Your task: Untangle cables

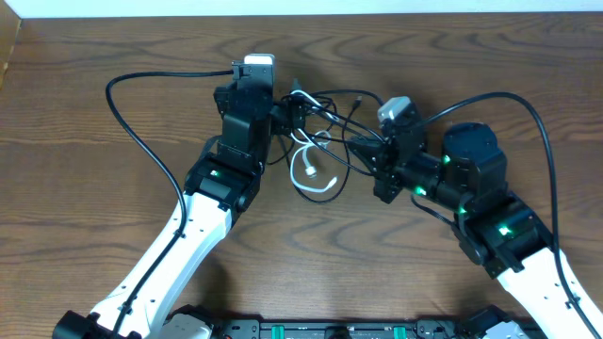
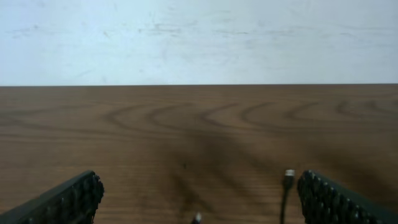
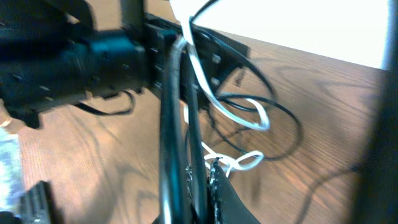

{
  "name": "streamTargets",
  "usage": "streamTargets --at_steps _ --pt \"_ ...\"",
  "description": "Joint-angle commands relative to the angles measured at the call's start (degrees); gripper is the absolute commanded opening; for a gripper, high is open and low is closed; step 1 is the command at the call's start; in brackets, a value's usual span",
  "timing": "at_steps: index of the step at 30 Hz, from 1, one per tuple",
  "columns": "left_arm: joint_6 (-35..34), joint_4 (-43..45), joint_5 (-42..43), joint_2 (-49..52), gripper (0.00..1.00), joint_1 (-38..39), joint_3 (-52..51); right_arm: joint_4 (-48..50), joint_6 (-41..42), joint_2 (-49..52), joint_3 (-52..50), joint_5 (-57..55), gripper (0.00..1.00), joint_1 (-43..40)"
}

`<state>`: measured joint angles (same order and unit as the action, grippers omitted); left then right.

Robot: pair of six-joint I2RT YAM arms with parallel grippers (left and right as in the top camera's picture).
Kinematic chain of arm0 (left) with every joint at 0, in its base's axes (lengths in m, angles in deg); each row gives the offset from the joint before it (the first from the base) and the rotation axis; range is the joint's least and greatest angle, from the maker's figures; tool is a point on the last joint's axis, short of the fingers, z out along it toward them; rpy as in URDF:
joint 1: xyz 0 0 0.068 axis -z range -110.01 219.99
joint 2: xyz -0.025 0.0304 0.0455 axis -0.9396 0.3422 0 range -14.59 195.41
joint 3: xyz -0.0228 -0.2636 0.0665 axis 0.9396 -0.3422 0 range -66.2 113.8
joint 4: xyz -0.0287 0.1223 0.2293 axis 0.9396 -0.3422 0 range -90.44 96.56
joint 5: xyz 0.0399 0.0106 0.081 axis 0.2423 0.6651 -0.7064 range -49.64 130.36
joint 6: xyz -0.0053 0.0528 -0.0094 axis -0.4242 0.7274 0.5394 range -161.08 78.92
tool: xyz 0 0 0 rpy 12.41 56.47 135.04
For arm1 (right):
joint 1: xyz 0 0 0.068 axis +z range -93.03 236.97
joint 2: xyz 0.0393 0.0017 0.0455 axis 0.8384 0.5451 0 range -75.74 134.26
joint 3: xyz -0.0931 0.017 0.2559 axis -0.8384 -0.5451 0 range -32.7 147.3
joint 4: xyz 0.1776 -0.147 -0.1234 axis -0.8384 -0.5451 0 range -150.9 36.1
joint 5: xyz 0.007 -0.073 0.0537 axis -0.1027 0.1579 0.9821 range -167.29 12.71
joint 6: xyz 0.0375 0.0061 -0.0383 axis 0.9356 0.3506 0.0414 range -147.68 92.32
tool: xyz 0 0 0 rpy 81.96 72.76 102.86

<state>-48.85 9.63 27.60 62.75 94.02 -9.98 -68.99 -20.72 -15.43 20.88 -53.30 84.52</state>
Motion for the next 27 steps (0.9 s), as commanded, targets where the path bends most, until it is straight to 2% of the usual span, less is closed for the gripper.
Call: streamTargets --at_steps 1,9,13,16,18,20,21,27 --pt "0.6 -0.9 -9.4 0.5 1.00 -5.4 -0.4 -2.2 -0.9 -5.2 0.6 -8.0 0.01 -3.6" --pt "0.6 -2.2 -9.4 0.5 1.00 -7.0 -0.4 -8.5 -0.9 -10.1 0.6 -17.7 0.01 -10.7" --pt "0.6 -3.1 -9.4 0.5 0.99 -7.4 -0.4 -10.5 -1.5 -12.0 0.6 -18.5 0.01 -14.5" --pt "0.6 -3.0 -9.1 0.5 0.73 -7.3 -0.4 -11.6 -1.5 -12.0 0.6 -17.1 0.01 -16.3" --pt "0.6 -3.0 -7.0 0.5 0.36 -7.3 -0.4 -11.9 -1.5 -11.9 0.6 -15.3 0.01 -16.5" --pt "0.6 -3.0 -4.0 0.5 0.14 -7.3 -0.4 -11.9 -1.5 -11.4 0.6 -14.1 0.01 -16.5" --pt "0.6 -3.0 -2.7 0.5 0.08 -7.3 -0.4 -11.9 -1.5 -11.2 0.6 -13.9 0.01 -16.5" --pt "0.6 -2.8 6.3 0.5 0.07 -7.3 -0.4 -11.8 -1.5 -9.2 0.6 -11.3 0.03 -16.5"
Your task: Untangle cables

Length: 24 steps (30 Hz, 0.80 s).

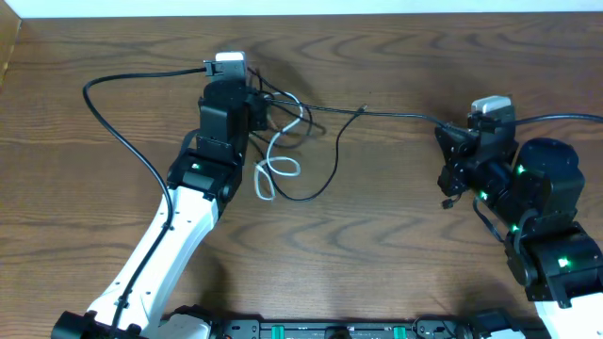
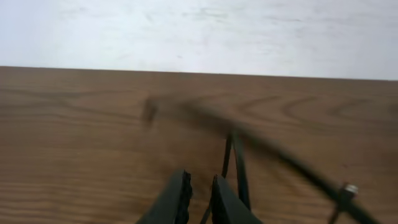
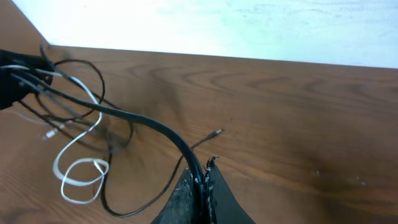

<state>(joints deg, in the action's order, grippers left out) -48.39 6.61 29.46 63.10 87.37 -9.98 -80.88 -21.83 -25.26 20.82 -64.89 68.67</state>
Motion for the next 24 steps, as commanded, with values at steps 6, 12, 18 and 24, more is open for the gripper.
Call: streamTargets --at_steps 6,12,18,24 --pt "0.1 1.8 16.2 0.1 0.07 -0.7 -0.4 0.2 -0.4 3.7 0.7 3.1 0.65 -0.6" --pt "2.2 3.3 31.5 0.1 0.08 -0.7 -0.4 1.5 -2.2 7.4 0.7 13.3 0.91 -0.5" --pt "5.6 4.0 46.7 0.1 0.08 -0.7 -0.4 4.4 -9.4 10.9 0.7 25.9 0.92 0.8" --pt "5.6 4.2 51.8 0.1 0.08 -0.5 -0.4 7.1 -12.4 13.0 0.7 31.7 0.91 3.3"
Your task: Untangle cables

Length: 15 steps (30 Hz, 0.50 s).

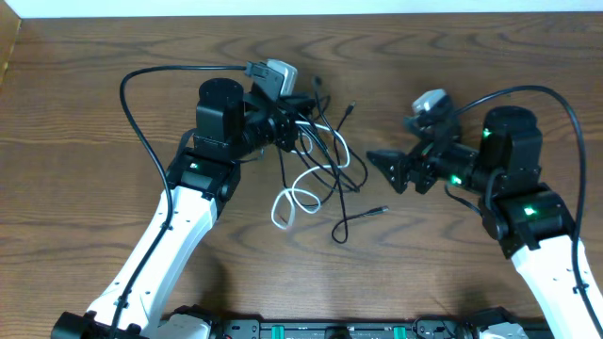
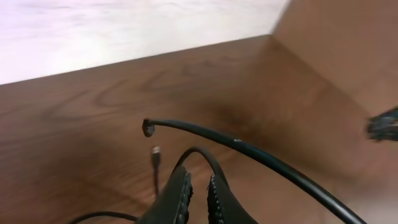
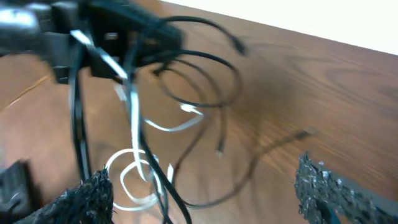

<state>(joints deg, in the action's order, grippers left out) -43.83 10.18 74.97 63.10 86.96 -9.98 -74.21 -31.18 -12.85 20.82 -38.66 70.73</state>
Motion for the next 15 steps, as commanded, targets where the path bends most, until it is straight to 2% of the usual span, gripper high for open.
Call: streamTargets --at_steps 1,9,11,13,15 --pt "1.0 0.9 7.1 0.1 0.08 -0.1 -0.4 0.6 -3.3 0.9 0.7 5.5 0.91 1.9" --pt "1.0 3.0 8.3 0.1 0.08 1.3 -0.4 2.6 -3.5 2.5 0.7 5.5 0.90 7.6" --pt "1.0 3.2 8.3 0.1 0.08 1.8 -0.4 3.1 -3.5 2.8 0.7 5.3 0.88 8.7" --pt "1.0 3.1 8.3 0.1 0.08 2.5 -0.4 3.2 -3.5 3.2 0.7 3.8 0.67 9.2" --pt "1.0 3.1 8.5 0.1 0.08 3.0 -0.4 3.2 -3.4 3.5 0.7 1.9 0.29 9.2"
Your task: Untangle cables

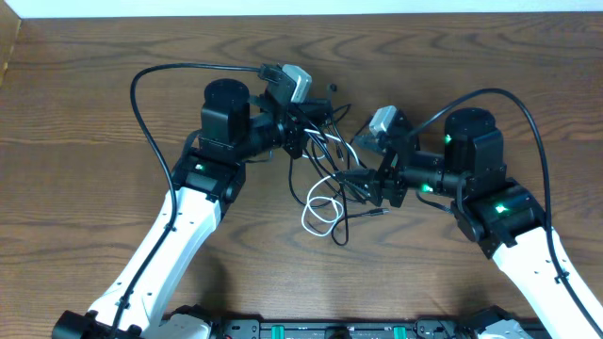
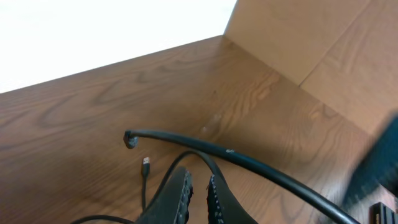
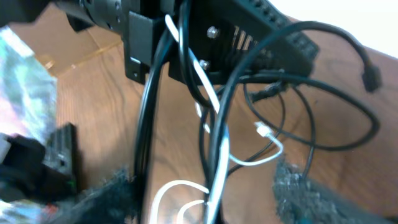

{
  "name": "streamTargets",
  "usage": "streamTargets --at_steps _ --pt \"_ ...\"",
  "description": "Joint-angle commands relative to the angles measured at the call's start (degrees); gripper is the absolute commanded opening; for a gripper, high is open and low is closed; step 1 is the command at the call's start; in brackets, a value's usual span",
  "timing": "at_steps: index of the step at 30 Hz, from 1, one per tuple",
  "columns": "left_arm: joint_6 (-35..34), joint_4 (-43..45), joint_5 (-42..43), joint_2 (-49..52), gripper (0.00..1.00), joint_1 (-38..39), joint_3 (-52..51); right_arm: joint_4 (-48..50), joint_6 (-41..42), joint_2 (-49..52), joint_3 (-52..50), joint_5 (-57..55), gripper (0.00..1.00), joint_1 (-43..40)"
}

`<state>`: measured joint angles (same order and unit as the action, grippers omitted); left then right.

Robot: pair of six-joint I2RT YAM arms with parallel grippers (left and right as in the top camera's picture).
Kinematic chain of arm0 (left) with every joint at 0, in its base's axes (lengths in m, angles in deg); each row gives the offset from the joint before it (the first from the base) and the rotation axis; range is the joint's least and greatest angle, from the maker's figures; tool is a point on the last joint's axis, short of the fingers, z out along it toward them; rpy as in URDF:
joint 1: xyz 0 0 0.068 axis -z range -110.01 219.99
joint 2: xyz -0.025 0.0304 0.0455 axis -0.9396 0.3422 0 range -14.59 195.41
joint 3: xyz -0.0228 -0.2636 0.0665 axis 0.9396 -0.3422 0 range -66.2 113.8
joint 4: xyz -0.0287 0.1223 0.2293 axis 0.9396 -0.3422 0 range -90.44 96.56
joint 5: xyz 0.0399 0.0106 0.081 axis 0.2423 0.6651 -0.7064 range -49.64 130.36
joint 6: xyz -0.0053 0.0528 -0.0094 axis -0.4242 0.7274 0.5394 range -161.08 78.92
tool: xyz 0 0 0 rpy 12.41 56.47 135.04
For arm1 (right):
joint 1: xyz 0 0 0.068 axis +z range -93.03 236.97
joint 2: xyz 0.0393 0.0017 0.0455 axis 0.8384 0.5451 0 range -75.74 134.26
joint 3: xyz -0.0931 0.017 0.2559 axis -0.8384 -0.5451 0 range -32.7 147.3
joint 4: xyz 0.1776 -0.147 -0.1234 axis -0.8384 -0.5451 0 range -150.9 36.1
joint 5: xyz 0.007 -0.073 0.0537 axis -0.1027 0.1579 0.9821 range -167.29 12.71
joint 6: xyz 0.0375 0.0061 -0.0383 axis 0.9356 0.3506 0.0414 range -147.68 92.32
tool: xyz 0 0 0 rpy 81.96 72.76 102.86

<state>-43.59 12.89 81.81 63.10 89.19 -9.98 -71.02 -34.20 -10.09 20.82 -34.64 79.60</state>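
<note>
A tangle of thin black cables (image 1: 325, 155) and one white cable (image 1: 318, 215) lies mid-table. My left gripper (image 1: 306, 132) holds the tangle's upper end, shut on a thin black cable that loops out between its fingers (image 2: 199, 183). A thicker black cable (image 2: 249, 163) arcs across in front of them. My right gripper (image 1: 363, 184) is open at the tangle's right side. In the right wrist view the white cable (image 3: 219, 146) and black strands hang between its wide-spread fingers (image 3: 205, 193).
The wooden table (image 1: 94, 188) runs to a white wall at the back. The arms' own thick black leads (image 1: 141, 85) loop over the table on both sides. A black rail (image 1: 330, 330) lies along the front edge.
My right gripper, open to the right of the tangle before, now sits at it with cables between its fingers. The left gripper and the white loop have shifted slightly right.
Both grippers were together at the tangle, the left open, the right shut on cable. Then they were far apart, both shut, a black cable stretched between them. Later the right was open with nothing in it, and now it is back at the tangle.
</note>
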Motion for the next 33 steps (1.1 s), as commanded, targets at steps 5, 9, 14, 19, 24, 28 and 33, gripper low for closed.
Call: streamTargets --at_steps 5,9,14,19,24,28,33 --pt "0.8 0.4 1.6 0.1 0.08 0.9 -0.4 0.0 0.6 1.0 0.7 -8.0 0.01 0.3" --pt "0.8 0.3 1.4 0.1 0.11 0.7 -0.4 -0.7 4.8 0.9 0.7 -19.4 0.01 0.2" --pt "0.8 0.1 0.3 0.1 0.16 0.5 -0.4 -2.5 9.5 0.2 0.7 -30.6 0.01 -0.9" --pt "0.8 -2.3 -6.4 0.1 0.17 -0.1 -0.4 -4.6 13.8 -2.1 0.7 -38.2 0.01 -3.6" --pt "0.8 -3.5 -6.4 0.1 0.17 -1.7 -0.4 -8.8 18.0 -4.5 0.7 -50.7 0.01 -7.1" --pt "0.8 -4.2 -6.4 0.1 0.17 -3.5 -0.4 -12.0 19.2 -6.0 0.7 -56.2 0.01 -10.7" --pt "0.8 -6.3 -6.6 0.1 0.17 -6.7 -0.4 -14.4 19.8 -7.2 0.7 -57.4 0.01 -16.3"
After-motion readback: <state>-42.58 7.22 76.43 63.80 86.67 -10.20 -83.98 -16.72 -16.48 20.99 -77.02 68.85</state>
